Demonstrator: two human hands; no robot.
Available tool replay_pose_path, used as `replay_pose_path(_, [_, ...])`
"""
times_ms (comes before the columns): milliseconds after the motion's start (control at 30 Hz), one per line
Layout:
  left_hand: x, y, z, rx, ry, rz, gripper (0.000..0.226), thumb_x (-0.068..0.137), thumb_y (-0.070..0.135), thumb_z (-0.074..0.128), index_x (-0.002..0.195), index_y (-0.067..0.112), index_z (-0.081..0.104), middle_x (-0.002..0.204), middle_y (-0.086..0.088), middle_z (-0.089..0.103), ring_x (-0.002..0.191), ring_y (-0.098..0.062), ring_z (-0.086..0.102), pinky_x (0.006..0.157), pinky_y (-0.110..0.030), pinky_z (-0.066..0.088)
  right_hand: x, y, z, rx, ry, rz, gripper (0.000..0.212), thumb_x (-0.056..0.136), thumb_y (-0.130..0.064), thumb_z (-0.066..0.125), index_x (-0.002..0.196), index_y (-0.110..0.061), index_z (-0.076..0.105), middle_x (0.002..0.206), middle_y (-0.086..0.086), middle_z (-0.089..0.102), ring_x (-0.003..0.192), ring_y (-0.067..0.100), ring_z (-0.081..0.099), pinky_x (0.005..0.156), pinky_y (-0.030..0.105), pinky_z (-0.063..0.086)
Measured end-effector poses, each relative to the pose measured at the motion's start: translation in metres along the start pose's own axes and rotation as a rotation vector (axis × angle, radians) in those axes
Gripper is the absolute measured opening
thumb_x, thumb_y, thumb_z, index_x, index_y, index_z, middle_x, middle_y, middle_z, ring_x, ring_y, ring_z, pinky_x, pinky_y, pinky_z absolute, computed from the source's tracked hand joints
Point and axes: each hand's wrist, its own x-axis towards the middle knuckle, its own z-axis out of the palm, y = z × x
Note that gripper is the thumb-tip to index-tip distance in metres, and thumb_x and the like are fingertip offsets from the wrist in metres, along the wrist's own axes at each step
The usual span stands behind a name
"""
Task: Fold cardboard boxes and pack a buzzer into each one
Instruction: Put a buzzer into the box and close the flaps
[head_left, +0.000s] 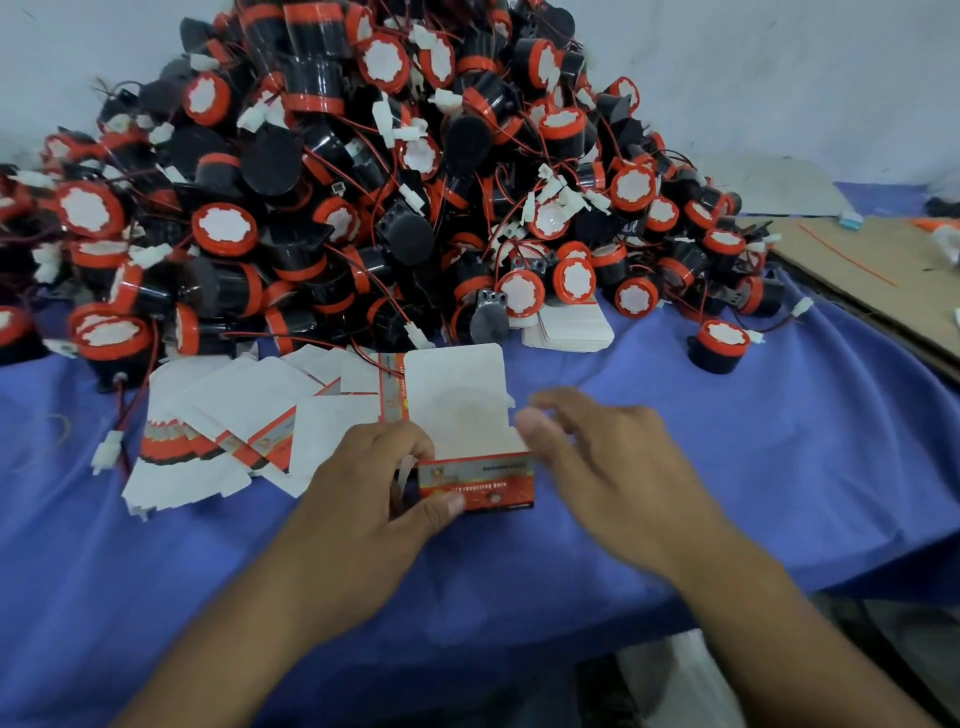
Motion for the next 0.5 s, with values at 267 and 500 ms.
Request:
replay_pose_path(267, [0.002,-0.012,-0.025,0.084,0.196,-0.074,0.04,0.077,0.047,0.075,0.104,0.041,0.047,0.102,0.023,0.052,0.089,0.008,0.05,0.063,-0.009,0.039,0.069,0.031,0.044,0.263,0.141,0.15,0.044,0.1,-0.034,0.06,0.14,-0.019,0.052,0.126,-0.005,0.059,0.1,0.007,0.062,0.081,0.01,0.044])
replay_pose_path(500, [-0.008,-0.03,-0.037,0.197,0.091,-0.036,0.078,0.065,0.058,0.081,0.121,0.065,0.028,0.108,0.034,0.039,0.103,-0.002,0.042,0.073,-0.01,0.034,0.111,0.036,0.087,0.187,0.084,0.148,0.079,0.095,-0.037,0.067,0.16,-0.027,0.023,0.141,0.015,0.046,0.13,0.029,0.044,0.095,0.021,0.031])
